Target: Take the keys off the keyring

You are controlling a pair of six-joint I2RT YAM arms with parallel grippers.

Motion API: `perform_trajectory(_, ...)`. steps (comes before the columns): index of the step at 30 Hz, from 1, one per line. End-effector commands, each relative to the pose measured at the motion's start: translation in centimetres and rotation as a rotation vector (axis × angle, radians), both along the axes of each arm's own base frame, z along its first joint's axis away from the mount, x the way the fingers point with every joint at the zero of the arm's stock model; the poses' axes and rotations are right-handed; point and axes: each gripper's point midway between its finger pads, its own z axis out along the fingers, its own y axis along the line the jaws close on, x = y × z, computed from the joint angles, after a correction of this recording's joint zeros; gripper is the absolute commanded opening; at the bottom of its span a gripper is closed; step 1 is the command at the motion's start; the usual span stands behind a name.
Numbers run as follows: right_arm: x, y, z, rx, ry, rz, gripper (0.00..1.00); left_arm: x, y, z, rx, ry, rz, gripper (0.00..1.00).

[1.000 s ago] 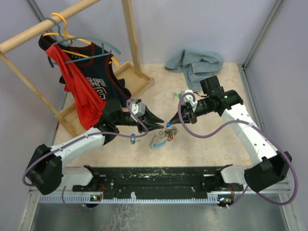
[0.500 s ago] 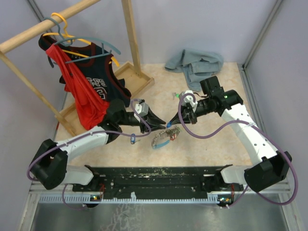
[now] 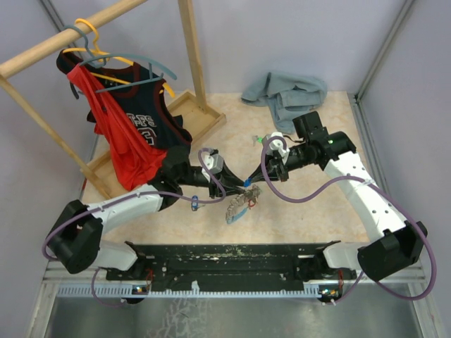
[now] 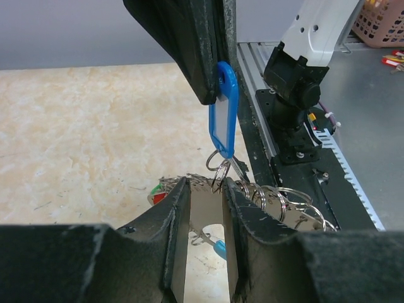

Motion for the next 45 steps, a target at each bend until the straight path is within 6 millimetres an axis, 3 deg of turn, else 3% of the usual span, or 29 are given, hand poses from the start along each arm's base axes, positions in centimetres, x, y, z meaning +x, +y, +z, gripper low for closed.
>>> perform_trajectory(1, -0.8, 0.4, 3.3, 0.096, -0.083, 0.047, 0.00, -0.5, -0.6, 0.8, -0.008, -0.022, -0.046, 0.33)
perform_trajectory(8, -0.7, 0.4, 3.2, 0.096, -0.079, 0.045, 0.00, -0.6, -1.1, 0.8, -0.003, -0.006, -0.056, 0.31)
perform_trajectory(13, -0.7, 0.4, 3.3, 0.096, -0.082, 0.044, 0.00, -0.7, -1.2, 0.8, 0.000, 0.005, -0.063, 0.19)
perform_trajectory(18, -0.6, 0.3, 3.4, 0.089, -0.088, 0.038, 0.00, -0.7, -1.1, 0.9, 0.002, 0.000, -0.053, 0.00)
perform_trajectory(27, 0.6, -1.3, 3.7, 0.074, -0.104, -0.039, 0.00, -0.3, 0.3, 2.1, -0.027, -0.078, 0.056, 0.00)
perform_trajectory(35, 1.4, -2.6, 0.7, -0.005, -0.100, -0.105, 0.00, -0.2, 1.9, 4.3, -0.078, -0.157, 0.145, 0.00)
perform_trajectory(45, 0.2, -0.5, -2.2, 0.027, -0.017, -0.035, 0.00, -1.0, 2.4, 7.1, -0.265, -0.174, 0.157, 0.00)
